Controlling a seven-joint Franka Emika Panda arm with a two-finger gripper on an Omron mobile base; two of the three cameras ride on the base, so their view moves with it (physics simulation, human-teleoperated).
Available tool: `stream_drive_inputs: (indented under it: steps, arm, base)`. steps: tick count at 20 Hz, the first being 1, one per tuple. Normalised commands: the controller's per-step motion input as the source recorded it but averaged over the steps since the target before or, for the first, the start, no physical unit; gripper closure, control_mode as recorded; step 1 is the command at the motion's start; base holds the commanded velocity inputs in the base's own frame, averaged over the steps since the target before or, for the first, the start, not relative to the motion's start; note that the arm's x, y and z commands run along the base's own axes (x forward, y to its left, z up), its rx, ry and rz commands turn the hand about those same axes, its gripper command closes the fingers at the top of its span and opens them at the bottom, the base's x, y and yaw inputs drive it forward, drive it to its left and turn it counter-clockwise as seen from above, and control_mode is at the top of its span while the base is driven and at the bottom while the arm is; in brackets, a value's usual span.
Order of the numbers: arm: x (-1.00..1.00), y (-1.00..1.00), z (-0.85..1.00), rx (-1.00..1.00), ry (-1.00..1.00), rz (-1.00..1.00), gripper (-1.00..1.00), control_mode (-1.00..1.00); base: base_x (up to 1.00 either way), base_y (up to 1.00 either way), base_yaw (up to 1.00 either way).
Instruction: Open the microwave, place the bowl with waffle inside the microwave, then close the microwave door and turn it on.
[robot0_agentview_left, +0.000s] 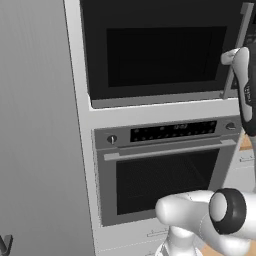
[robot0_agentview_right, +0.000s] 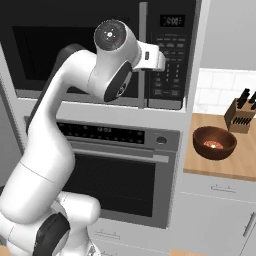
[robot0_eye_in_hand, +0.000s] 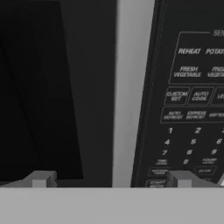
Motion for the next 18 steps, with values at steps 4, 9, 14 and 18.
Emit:
stream_drive_inputs:
  steps: [4, 9, 14, 18]
  arm:
    - [0.2, 0.0, -0.13, 0.0, 0.0, 0.06, -1.0, -1.0]
    - [0.3, -0.12, -0.23, 0.0, -0.06, 0.08, -1.0, -1.0]
    - [0.45, -0.13, -0.12, 0.0, 0.01, 0.06, -1.0, -1.0]
    - [0.55, 0.0, -0.05, 0.0, 0.02, 0.0, -1.0, -1.0]
  base:
    - [0.0, 0.0, 0.0]
    - [0.0, 0.0, 0.0]
    - [0.0, 0.0, 0.0]
    - [0.0, 0.0, 0.0]
